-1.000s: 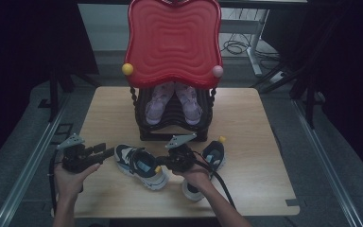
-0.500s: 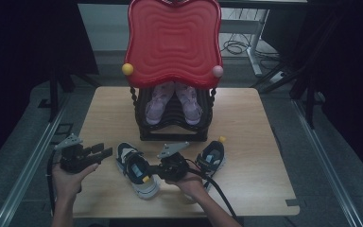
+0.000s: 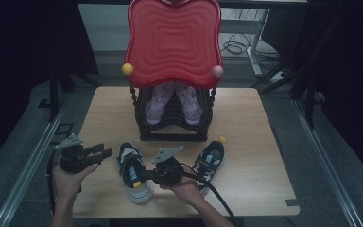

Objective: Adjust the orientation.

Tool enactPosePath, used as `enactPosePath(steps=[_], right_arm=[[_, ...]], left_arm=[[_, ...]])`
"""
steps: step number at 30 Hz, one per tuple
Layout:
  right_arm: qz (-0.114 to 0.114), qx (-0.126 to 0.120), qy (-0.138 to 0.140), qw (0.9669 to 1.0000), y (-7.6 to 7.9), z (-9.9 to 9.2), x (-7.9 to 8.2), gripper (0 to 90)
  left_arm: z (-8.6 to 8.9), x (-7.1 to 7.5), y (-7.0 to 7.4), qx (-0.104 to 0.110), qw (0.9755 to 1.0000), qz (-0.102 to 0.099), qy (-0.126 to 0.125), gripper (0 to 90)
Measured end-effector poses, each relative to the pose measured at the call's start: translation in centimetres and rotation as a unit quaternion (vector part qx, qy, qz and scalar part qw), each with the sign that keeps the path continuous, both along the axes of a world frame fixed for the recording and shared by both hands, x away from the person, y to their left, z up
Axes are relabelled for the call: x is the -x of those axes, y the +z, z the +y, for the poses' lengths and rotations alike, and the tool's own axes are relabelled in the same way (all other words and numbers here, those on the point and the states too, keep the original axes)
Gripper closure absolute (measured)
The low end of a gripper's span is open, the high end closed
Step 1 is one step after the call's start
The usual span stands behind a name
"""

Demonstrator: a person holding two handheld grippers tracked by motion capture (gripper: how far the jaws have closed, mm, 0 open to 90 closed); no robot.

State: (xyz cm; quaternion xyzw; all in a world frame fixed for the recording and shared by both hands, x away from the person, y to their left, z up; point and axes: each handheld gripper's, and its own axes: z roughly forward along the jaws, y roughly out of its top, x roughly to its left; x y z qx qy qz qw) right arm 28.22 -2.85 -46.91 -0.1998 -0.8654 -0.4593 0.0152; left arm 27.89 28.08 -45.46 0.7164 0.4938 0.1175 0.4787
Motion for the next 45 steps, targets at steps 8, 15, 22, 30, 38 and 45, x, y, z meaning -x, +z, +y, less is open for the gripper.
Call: enactPosePath(steps=[8, 15, 22, 30, 38, 45], right_arm=[[0.005, 0.002, 0.011, 0.9999, -0.6, 0.9, 0.2, 89.2], [0.011, 0.011, 0.000, 0.9999, -1.0, 1.0, -0.3, 89.1], [0.014, 0.003, 0.008, 0.9999, -1.3, 1.7, -0.1, 89.1], [0.019, -0.006, 0.017, 0.9997, -1.6, 2.5, 0.1, 89.1], [0.025, -0.014, 0.026, 0.9992, -1.7, 3.3, 0.2, 89.1], [0.030, -0.019, 0.036, 0.9987, -1.9, 4.5, 0.4, 89.2]], left_arm=[[0.1, 0.0, 0.0, 0.001, 1.0000, -0.002, 0.001, 49.3], [0.3, 0.1, 0.0, 0.000, 1.0000, -0.002, 0.002, 49.2], [0.3, 0.1, 0.0, 0.001, 1.0000, -0.002, 0.003, 49.3], [0.5, 0.1, 0.0, 0.001, 1.0000, -0.002, 0.004, 49.3], [0.7, 0.2, 0.1, 0.003, 1.0000, -0.004, 0.006, 49.3], [0.9, 0.3, 0.1, 0.005, 0.9999, -0.005, 0.008, 49.2]])
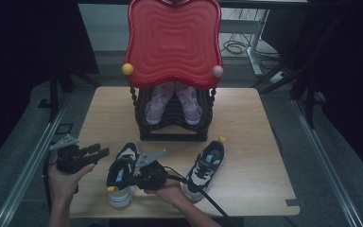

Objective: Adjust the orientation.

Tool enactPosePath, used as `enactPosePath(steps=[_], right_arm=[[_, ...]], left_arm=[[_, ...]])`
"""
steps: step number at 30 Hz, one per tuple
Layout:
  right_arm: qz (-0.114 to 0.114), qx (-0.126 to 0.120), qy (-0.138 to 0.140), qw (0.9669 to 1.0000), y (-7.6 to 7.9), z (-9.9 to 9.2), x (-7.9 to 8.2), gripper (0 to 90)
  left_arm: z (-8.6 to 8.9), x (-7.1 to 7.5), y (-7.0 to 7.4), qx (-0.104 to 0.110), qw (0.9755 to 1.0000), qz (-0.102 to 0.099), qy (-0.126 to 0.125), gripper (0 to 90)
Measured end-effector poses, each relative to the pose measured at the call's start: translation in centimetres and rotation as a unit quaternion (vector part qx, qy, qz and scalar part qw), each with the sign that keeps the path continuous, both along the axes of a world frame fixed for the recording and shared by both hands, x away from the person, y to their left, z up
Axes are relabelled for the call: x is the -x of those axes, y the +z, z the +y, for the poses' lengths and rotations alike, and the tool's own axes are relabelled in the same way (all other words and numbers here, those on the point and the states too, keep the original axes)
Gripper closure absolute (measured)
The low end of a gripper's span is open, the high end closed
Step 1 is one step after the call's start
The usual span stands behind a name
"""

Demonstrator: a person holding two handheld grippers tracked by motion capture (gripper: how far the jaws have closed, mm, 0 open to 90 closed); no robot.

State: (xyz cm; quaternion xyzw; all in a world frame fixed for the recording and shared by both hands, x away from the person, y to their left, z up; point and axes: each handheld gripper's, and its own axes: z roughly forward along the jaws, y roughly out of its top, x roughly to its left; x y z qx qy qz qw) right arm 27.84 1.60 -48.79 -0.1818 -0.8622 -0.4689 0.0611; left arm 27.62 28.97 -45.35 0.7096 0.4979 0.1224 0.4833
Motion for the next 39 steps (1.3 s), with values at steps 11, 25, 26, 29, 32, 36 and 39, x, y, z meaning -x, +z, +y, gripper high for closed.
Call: enactPosePath(steps=[11, 25, 26, 29, 32, 36, 39], right_arm=[[0.005, -0.011, 0.008, 0.9999, -0.3, 1.3, 0.0, 89.1], [0.006, -0.017, 0.013, 0.9998, -0.4, 2.7, 0.0, 89.2], [0.006, -0.017, 0.012, 0.9998, -0.5, 2.7, 0.0, 89.2], [0.005, -0.011, 0.015, 0.9998, -0.4, 2.4, 0.1, 89.1], [0.000, -0.017, 0.013, 0.9998, 0.1, 1.5, 0.2, 89.2], [-0.011, -0.019, 0.003, 0.9997, 0.8, 0.1, 0.2, 89.2], [-0.020, -0.022, -0.010, 0.9995, 1.3, -1.6, 0.2, 89.2]], left_arm=[[0.2, 0.1, 0.0, 0.002, 1.0000, -0.001, 0.002, 49.2], [0.4, 0.1, 0.1, 0.002, 1.0000, -0.001, 0.004, 49.2], [0.4, 0.1, 0.0, 0.002, 1.0000, 0.000, 0.004, 49.1], [0.4, 0.1, 0.1, 0.003, 1.0000, 0.000, 0.002, 48.9], [0.6, 0.2, 0.2, 0.002, 1.0000, -0.002, 0.007, 48.7], [0.7, 0.3, 0.2, 0.001, 1.0000, -0.002, 0.010, 48.7], [0.5, 0.2, 0.1, 0.000, 1.0000, 0.000, 0.009, 48.7]])
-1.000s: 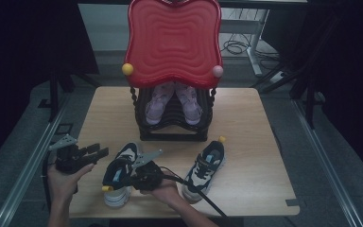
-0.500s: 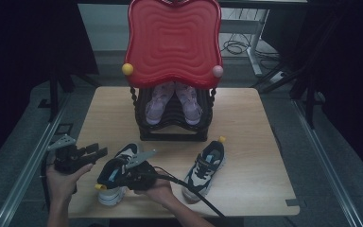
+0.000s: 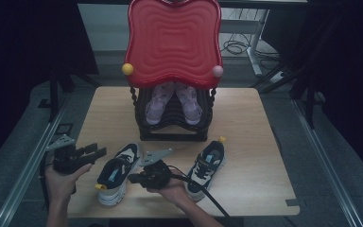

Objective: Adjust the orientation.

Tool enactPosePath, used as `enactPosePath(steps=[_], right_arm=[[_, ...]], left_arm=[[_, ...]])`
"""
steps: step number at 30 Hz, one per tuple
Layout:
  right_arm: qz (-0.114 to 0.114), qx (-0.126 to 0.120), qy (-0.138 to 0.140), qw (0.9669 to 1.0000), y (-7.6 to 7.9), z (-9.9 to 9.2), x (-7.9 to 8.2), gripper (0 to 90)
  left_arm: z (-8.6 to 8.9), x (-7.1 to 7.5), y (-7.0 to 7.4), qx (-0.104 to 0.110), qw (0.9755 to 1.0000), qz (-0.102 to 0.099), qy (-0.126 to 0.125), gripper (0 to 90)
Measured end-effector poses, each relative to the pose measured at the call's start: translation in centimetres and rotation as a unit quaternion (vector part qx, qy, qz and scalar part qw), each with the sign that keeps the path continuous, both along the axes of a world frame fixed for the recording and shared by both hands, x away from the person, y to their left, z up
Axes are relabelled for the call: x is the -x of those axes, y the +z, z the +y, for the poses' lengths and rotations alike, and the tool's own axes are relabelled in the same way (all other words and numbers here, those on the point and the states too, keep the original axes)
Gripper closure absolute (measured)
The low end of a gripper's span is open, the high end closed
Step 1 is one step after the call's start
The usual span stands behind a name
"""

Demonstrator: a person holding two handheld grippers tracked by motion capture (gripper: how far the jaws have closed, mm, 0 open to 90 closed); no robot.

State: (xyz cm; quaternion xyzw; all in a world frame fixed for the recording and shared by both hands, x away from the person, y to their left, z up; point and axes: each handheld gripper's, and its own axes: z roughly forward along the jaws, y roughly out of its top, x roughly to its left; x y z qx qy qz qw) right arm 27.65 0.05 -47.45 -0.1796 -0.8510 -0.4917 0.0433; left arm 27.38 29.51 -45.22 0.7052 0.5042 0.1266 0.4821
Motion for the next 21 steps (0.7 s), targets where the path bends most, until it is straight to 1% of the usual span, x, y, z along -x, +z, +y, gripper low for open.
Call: enactPosePath(steps=[1, 2, 5, 10, 16, 17, 18, 21], right_arm=[[-0.004, 0.000, -0.009, 0.9999, 0.3, -1.1, 0.0, 89.1], [-0.004, 0.000, -0.009, 0.9999, 0.3, -1.1, 0.0, 89.1], [-0.006, -0.002, -0.023, 0.9997, 0.5, -2.6, -0.1, 89.1], [-0.013, 0.001, -0.043, 0.9990, 0.6, -5.0, -0.1, 89.1], [-0.025, 0.004, -0.072, 0.9971, 0.8, -7.8, -0.2, 89.1], [-0.026, 0.003, -0.082, 0.9963, 0.8, -8.7, -0.3, 89.1], [-0.026, 0.003, -0.082, 0.9963, 0.8, -8.7, -0.3, 89.1], [-0.026, 0.000, -0.095, 0.9951, 0.7, -9.9, -0.4, 89.1]], left_arm=[[0.0, 0.0, 0.0, -0.001, 1.0000, 0.000, 0.000, 48.6], [-0.1, 0.0, 0.0, -0.002, 1.0000, 0.001, -0.001, 48.6], [-0.1, 0.0, 0.0, -0.002, 1.0000, 0.001, -0.001, 48.6], [-0.1, 0.1, 0.0, 0.002, 1.0000, 0.002, -0.004, 48.6], [-0.6, 0.1, -0.2, 0.002, 0.9999, 0.008, -0.012, 49.3], [-0.6, 0.1, -0.2, 0.004, 0.9999, 0.009, -0.013, 49.8], [-0.7, 0.1, -0.2, 0.005, 0.9999, 0.009, -0.013, 49.8], [-0.8, 0.2, -0.2, 0.008, 0.9999, 0.005, -0.012, 49.7]])
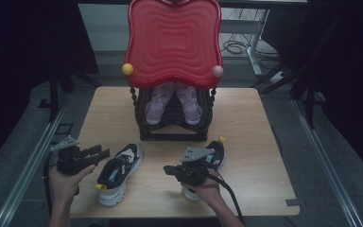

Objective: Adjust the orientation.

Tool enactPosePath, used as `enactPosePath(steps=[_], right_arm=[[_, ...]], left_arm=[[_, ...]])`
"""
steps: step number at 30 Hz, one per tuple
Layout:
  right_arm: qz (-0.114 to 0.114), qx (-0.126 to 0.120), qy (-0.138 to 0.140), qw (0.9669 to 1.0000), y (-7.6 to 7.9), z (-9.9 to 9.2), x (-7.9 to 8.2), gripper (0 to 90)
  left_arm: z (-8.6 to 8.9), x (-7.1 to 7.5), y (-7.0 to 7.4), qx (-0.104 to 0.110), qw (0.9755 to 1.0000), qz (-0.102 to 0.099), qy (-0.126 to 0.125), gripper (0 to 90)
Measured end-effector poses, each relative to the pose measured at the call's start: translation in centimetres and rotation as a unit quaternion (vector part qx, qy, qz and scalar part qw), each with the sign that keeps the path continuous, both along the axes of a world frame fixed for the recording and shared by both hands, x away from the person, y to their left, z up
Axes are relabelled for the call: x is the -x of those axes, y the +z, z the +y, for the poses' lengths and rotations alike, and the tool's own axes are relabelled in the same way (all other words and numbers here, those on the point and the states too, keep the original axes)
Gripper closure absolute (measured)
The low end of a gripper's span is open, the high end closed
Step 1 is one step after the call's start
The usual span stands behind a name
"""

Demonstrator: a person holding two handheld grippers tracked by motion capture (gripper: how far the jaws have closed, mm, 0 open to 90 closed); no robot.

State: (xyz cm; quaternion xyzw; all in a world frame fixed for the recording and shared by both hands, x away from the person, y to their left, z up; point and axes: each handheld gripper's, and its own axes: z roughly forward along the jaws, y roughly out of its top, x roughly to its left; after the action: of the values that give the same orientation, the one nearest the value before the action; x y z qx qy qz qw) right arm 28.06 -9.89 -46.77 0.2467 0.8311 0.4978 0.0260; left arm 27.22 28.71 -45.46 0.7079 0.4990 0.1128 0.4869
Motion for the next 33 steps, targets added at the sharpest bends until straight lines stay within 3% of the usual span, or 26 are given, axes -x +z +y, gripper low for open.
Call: enactPosePath(steps=[2, 11, 33], right_arm=[[0.004, -0.008, -0.014, 0.9999, -0.3, -1.1, -0.1, 89.1], [-0.002, -0.004, -0.033, 0.9995, -0.3, -2.4, -0.3, 89.1], [0.004, 0.047, -0.062, 0.9970, -1.7, -4.4, -0.1, 89.1]], left_arm=[[0.0, 0.1, 0.0, 0.002, 1.0000, -0.001, 0.000, 48.8], [-0.3, 0.0, -0.1, 0.005, 1.0000, -0.001, -0.007, 46.9], [-0.7, -0.1, -0.4, -0.002, 0.9999, 0.009, -0.011, 46.6]])
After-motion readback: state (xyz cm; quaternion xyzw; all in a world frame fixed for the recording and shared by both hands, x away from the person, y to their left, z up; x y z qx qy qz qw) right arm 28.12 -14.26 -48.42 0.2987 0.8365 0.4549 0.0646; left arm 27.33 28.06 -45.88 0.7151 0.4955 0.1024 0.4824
